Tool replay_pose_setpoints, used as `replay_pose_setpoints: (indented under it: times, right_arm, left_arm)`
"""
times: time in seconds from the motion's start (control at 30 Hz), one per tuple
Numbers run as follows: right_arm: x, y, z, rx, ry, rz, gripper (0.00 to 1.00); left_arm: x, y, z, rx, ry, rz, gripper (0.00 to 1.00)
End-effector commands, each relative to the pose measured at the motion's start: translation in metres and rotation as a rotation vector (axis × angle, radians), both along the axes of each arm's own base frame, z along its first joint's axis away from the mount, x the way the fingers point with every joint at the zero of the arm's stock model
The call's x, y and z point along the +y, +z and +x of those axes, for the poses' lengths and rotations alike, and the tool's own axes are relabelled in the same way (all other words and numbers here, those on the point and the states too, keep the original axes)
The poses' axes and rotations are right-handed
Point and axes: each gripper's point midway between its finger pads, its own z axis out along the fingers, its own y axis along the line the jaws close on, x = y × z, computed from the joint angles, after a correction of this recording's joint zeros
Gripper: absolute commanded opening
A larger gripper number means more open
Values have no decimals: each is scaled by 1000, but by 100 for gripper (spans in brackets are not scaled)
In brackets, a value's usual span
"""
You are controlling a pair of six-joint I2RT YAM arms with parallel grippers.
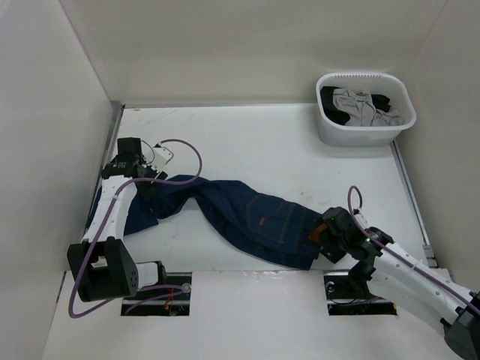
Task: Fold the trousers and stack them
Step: Flatten the trousers out
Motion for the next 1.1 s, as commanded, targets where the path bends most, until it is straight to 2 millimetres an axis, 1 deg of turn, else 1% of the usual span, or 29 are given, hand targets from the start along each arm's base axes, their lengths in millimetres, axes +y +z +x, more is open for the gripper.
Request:
replay_pose_setpoints:
  times: [0.0, 0.03, 0.07, 0.13, 0.17, 0.2, 0.23, 0.3, 0.33, 0.37, 0.4, 0.43, 0.47, 0.5, 0.57, 0.63, 0.67, 0.73, 0.77, 0.8, 0.83, 0.9, 0.93, 0.97, 1.0, 1.03, 1.07]
  right_arm:
    - [18, -4, 7, 15, -69, 141, 100]
    - [19, -6, 7, 20, -72, 149, 100]
    - [20, -12, 6, 27, -79, 159, 100]
    - [18, -8, 12, -2, -85, 157, 75]
    - [17, -4, 15, -19, -86, 151, 59]
    - [14, 0, 17, -31, -80, 138, 47]
    - [11, 5, 17, -39, -72, 119, 37]
    - [2, 13, 14, -42, -52, 68, 23]
    - [-2, 19, 13, -48, -45, 44, 19]
    - [-5, 22, 12, -53, -40, 31, 18]
    - [-10, 30, 12, -68, -35, 7, 13]
    - [-17, 39, 12, -85, -32, -22, 6]
    - [-22, 45, 12, -96, -38, -42, 3]
    - [-35, 59, 11, -115, -51, -89, 0]
    - [-50, 79, 10, -142, -66, -147, 0]
    - [-66, 103, 9, -179, -85, -205, 0]
    - [-74, 117, 9, -198, -91, -234, 0]
    - [-80, 140, 14, -239, -88, -263, 0]
    - [-81, 151, 18, -262, -81, -268, 0]
    - [-81, 163, 24, -290, -79, -273, 0]
    - [-81, 178, 34, -331, -81, -282, 0]
    - [-79, 200, 59, -401, -75, -302, 0]
    - [-77, 212, 81, -452, -65, -319, 0]
    - [-76, 219, 105, -490, -61, -333, 0]
    - [-76, 223, 127, -521, -62, -333, 0]
    - [-78, 225, 157, -550, -64, -333, 0]
    - [-81, 225, 176, -560, -72, -324, 0]
  left_arm:
    - [2, 11, -2, -13, -34, 6, 66]
    - [1, 9, -3, -5, -42, 3, 66]
    - [-2, 0, -4, 21, -59, -9, 66]
    - [-6, -10, -3, 40, -69, -21, 65]
    - [-7, -13, -2, 47, -72, -22, 65]
    - [-9, -16, 1, 50, -81, -24, 63]
    - [-11, -19, 4, 52, -87, -26, 61]
    - [-14, -23, 7, 56, -102, -30, 55]
    - [-17, -26, 6, 68, -110, -35, 48]
    - [-20, -29, 5, 83, -120, -40, 38]
    - [-22, -32, 3, 95, -125, -40, 22]
    - [-21, -33, 2, 95, -120, -32, 9]
    - [-19, -33, 3, 95, -115, -24, 4]
    - [-13, -29, 6, 81, -96, 4, 0]
    - [-1, -7, 20, -7, -56, 40, 0]
    - [13, 26, 36, -129, -19, 79, 0]
    - [18, 49, 45, -195, -7, 94, 0]
    - [20, 82, 54, -269, -5, 107, 0]
    - [19, 94, 57, -293, -8, 110, 0]
    - [19, 104, 60, -314, -10, 115, 0]
    - [17, 113, 65, -332, -21, 120, 0]
    - [14, 121, 78, -351, -54, 140, 0]
    - [15, 117, 90, -348, -70, 153, 0]
    - [16, 111, 107, -353, -83, 165, 0]
    - [19, 106, 126, -361, -83, 170, 0]
    - [22, 99, 142, -360, -82, 175, 1]
    - [26, 94, 159, -357, -75, 178, 2]
